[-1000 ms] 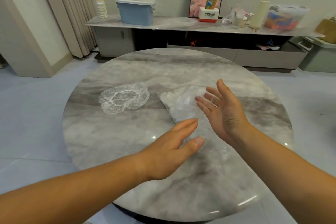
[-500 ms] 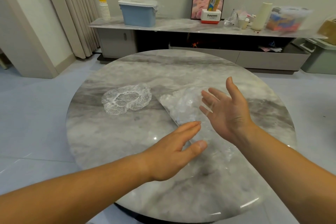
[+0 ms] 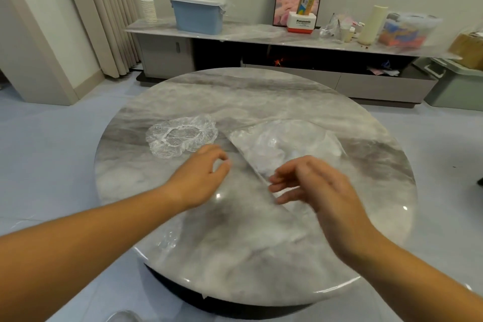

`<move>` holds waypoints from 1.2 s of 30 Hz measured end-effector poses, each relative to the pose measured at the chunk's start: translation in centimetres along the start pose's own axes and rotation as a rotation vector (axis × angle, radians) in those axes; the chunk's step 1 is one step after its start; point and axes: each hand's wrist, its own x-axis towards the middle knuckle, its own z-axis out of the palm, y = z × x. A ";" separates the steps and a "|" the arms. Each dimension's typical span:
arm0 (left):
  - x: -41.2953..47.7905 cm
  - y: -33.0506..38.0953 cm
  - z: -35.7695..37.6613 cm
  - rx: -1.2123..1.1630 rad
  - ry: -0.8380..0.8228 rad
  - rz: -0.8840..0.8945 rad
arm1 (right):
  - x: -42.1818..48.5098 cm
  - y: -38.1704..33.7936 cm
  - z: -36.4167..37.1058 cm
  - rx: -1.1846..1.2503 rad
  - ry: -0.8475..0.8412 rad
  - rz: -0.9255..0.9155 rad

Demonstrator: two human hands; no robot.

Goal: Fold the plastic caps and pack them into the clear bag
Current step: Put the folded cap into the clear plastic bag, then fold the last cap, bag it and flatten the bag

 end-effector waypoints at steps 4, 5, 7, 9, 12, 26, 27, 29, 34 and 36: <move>1.3 -6.1 -1.5 0.334 -0.136 -0.239 | -0.3 1.8 3.2 -0.356 -0.389 0.209; 1.4 -7.0 -1.6 0.357 -0.159 -0.264 | -0.1 2.6 3.4 -0.448 -0.427 0.239; 1.5 -8.3 -1.6 0.384 -0.197 -0.292 | 0.5 4.2 3.5 -0.606 -0.472 0.283; 1.4 -9.0 -1.8 0.422 -0.233 -0.302 | 0.9 5.7 3.3 -0.694 -0.461 0.309; 1.3 -9.6 -1.7 0.476 -0.228 -0.260 | 1.3 7.1 2.4 -0.721 -0.413 0.342; -8.4 -2.1 1.8 0.513 -0.339 0.111 | 0.4 9.2 -2.4 -0.929 -0.287 0.215; -9.4 -1.4 1.8 0.501 -0.354 0.122 | 0.1 9.3 -2.4 -0.957 -0.288 0.139; -10.9 -0.6 1.9 0.478 -0.370 0.146 | -0.9 9.0 -1.9 -0.974 -0.344 -0.054; -11.7 -0.9 1.7 0.458 -0.389 0.299 | -2.5 7.8 0.7 -1.056 -0.692 -0.273; -11.3 -1.7 1.5 0.466 -0.371 0.368 | -2.5 7.9 1.3 -1.081 -0.763 -0.206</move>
